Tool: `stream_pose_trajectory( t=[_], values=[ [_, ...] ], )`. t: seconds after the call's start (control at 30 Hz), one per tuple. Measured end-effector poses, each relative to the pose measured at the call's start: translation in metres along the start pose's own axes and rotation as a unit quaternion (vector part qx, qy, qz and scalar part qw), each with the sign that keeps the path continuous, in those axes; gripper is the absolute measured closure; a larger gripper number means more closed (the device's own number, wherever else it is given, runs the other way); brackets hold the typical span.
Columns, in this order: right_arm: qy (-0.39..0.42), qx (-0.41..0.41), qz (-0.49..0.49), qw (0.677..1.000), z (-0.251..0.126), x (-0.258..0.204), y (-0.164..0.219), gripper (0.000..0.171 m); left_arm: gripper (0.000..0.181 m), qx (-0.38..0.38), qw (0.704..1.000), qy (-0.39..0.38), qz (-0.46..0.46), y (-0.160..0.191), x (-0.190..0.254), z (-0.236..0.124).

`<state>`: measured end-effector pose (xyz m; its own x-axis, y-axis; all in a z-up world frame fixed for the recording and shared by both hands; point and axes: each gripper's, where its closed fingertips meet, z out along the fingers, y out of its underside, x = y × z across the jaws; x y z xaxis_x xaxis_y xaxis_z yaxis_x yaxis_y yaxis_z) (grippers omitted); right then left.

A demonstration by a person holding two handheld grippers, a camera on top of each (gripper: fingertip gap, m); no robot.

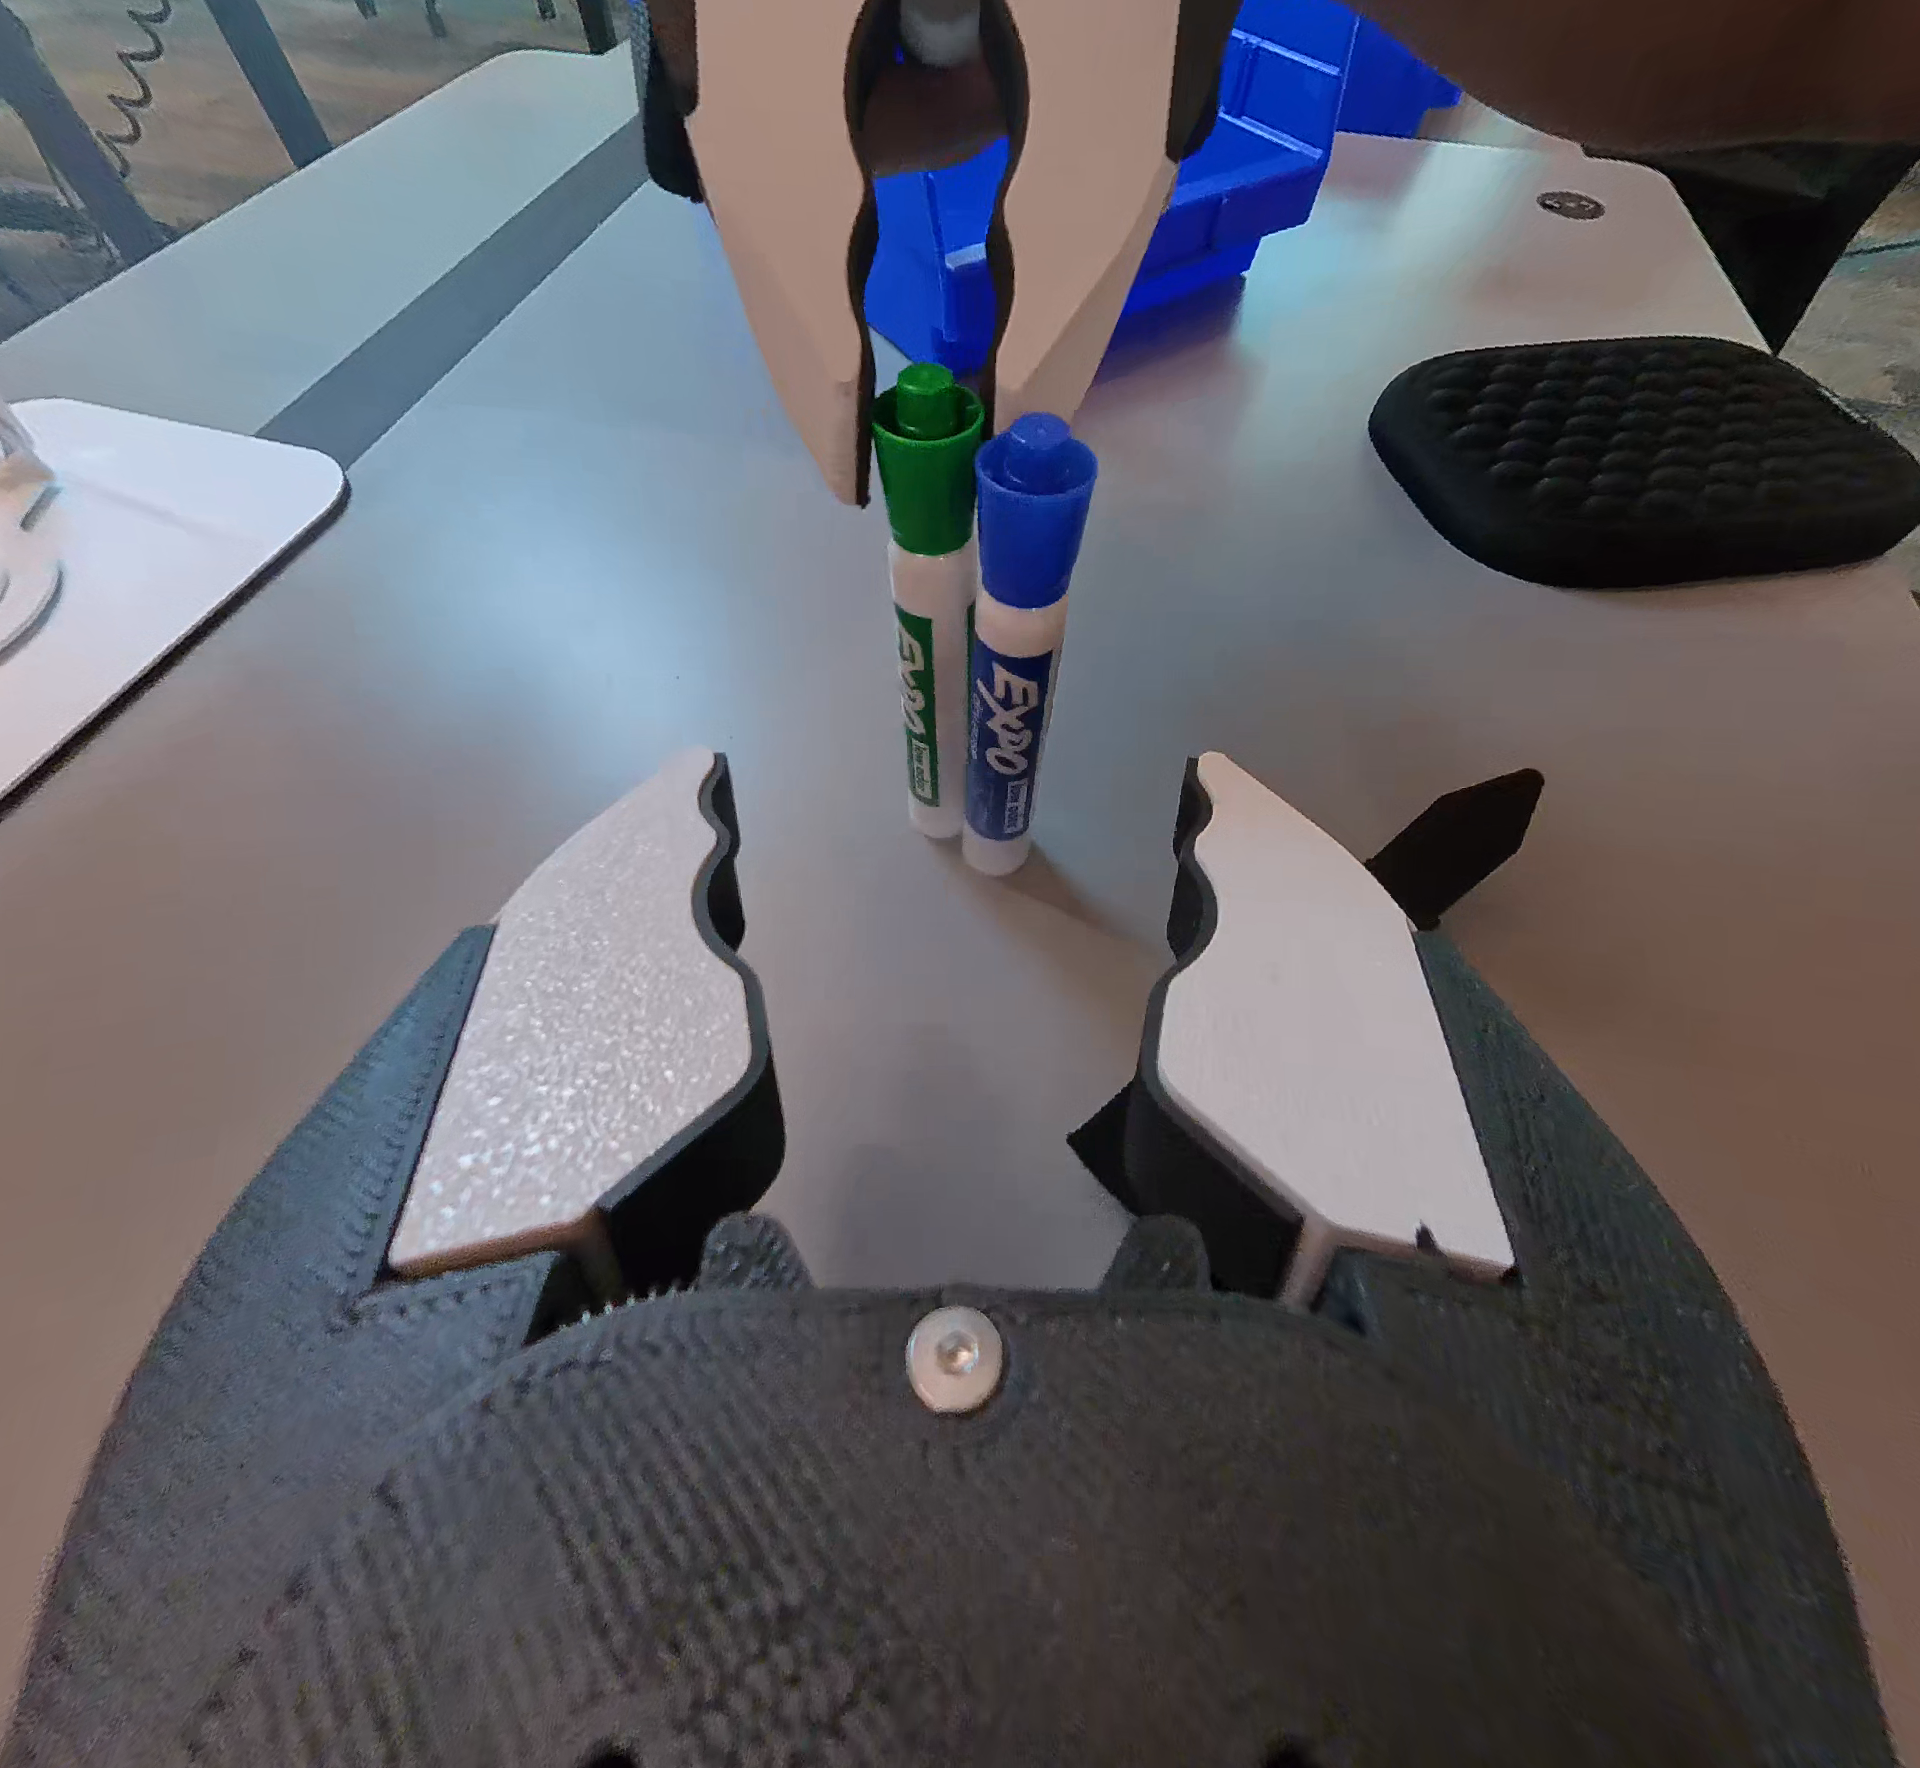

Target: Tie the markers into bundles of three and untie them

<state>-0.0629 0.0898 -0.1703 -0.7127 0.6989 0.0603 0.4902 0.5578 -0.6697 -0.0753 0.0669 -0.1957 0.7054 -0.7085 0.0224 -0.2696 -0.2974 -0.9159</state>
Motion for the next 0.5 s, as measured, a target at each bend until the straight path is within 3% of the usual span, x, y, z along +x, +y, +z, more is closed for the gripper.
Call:
stream_pose_trajectory(
  t=[0.2,0.5],
  values=[
    [0.003,0.002,-0.007,1.0,0.0,0.0,0.0,0.151,0.103,-0.001,1.0,0.008,-0.003,0.001,0.001,0.003],
    [0.058,0.034,-0.009,0.998,-0.022,0.005,-0.012,0.137,0.128,0.019,1.0,0.0,-0.004,-0.003,-0.002,-0.004]
  ],
)
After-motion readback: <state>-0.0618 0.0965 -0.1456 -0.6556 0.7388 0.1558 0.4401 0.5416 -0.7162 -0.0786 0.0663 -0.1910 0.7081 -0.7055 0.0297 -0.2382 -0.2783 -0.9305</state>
